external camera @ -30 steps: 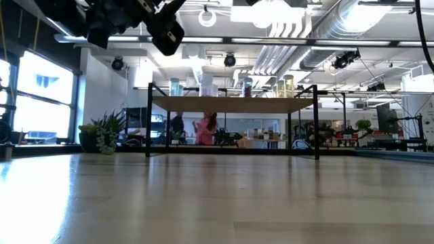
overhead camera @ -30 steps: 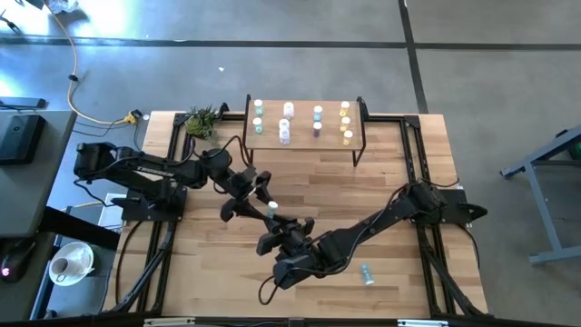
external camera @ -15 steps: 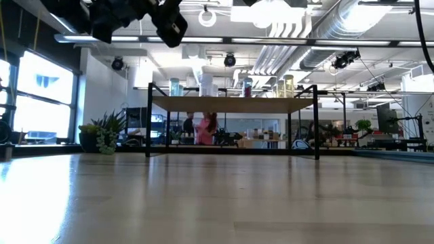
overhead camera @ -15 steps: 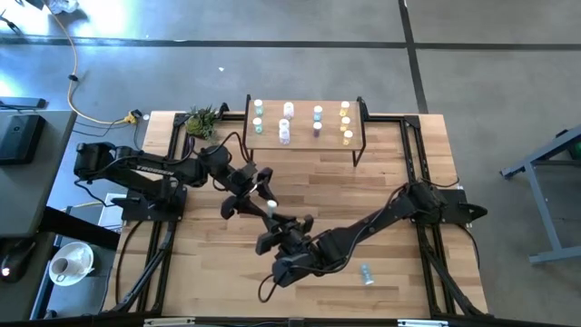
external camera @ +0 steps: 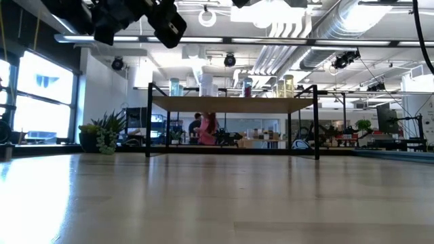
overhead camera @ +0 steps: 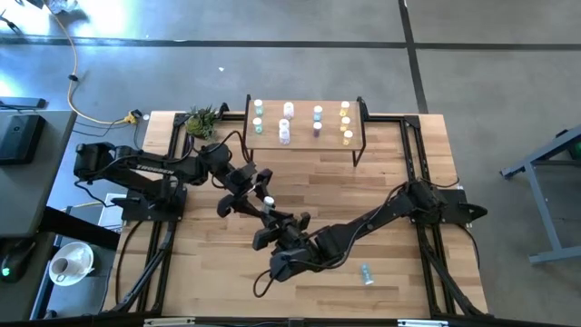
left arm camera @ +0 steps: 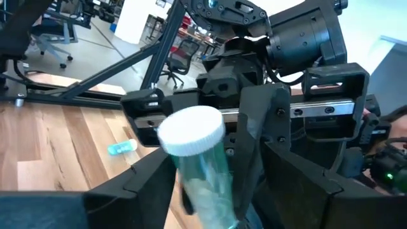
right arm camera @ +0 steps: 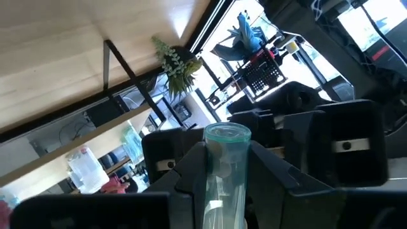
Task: Pick and place medicine bottles onto shelf by color
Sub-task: Put the green pill bottle on the shelf aligned with the other green pill bottle
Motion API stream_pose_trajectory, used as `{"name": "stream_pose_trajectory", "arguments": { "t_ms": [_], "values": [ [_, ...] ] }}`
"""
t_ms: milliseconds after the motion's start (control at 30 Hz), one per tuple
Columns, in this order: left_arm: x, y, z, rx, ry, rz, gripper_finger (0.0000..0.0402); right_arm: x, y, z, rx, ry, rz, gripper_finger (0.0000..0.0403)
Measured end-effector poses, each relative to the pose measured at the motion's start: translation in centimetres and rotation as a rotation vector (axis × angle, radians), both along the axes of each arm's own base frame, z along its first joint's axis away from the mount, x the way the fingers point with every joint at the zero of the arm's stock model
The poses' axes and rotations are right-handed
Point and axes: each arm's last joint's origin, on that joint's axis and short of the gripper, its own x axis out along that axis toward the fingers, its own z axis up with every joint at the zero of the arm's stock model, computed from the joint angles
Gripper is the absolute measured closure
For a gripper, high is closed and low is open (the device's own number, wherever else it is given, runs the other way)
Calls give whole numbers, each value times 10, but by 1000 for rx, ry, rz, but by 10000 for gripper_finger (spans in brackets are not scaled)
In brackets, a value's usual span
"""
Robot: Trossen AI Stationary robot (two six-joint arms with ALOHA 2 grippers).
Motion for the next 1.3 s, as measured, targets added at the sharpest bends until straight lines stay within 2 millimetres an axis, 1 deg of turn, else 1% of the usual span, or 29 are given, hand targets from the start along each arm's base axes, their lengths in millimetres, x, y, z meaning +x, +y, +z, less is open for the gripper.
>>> {"name": "stream_pose_trajectory", "arguments": {
  "t_ms": [133, 267, 400, 800, 1100, 1300],
  "values": [
    [0, 0, 1, 2, -5, -2, 210, -1, 5, 0, 24, 2, 34, 324],
    [0, 0, 2, 5, -21, -3, 239, 0, 5, 0, 20, 14, 47, 324],
    [0, -1, 2, 5, -20, -5, 257, 0, 5, 0, 19, 14, 51, 324],
    [0, -1, 1, 4, -15, -16, 268, 1, 4, 1, 21, 17, 67, 324],
    [-1, -1, 1, -14, 6, -27, 302, 4, -2, 1, 11, 32, 64, 324],
    [-1, -1, 0, -22, 16, -27, 307, 4, -3, 1, 19, 28, 64, 324]
  ]
}}
